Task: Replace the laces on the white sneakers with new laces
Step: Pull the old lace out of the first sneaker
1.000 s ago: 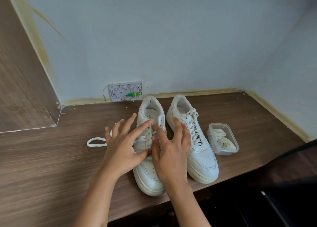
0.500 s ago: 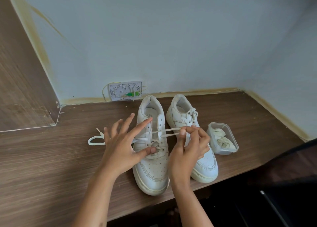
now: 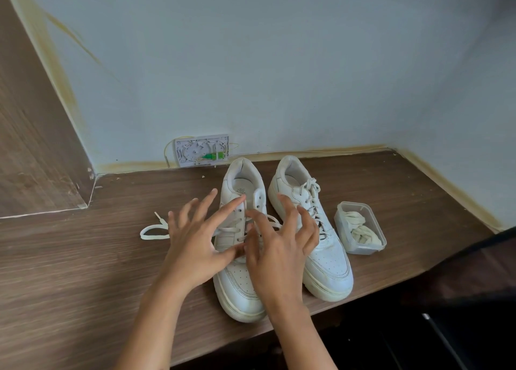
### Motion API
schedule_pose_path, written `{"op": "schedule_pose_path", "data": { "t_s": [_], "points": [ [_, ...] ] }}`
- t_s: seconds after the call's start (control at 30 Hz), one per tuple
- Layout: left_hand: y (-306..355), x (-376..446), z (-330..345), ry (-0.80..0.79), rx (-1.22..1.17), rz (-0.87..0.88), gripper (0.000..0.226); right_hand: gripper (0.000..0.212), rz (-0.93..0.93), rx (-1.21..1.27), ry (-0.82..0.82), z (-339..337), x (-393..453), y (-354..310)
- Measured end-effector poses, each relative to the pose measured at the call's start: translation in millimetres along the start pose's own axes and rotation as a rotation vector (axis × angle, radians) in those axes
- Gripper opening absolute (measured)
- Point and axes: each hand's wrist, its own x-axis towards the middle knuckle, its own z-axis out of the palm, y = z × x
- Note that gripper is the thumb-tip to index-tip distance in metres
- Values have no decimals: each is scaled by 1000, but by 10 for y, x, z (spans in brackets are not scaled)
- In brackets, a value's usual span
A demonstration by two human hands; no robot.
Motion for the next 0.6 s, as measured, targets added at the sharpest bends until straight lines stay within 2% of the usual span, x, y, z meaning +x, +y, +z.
{"op": "schedule_pose_path", "data": {
  "t_s": [0.17, 0.3, 0.4, 0.5, 0.6],
  "points": [
    [7, 2, -5, 4, -3, -19, 80, 29, -20, 36, 22, -4, -4, -22],
    [15, 5, -16, -14, -29, -32, 83, 36, 254, 305, 265, -83, 76, 7],
    [-3, 7, -12, -20, -26, -26, 82, 12, 446, 483, 454, -177, 173, 122],
    [-18, 3, -12, -25, -32, -26, 81, 5, 602, 553, 477, -191, 200, 217],
    [-17, -2, -11, -19, -30, -21, 81, 5, 563, 539, 462, -179, 175, 188]
  ]
}}
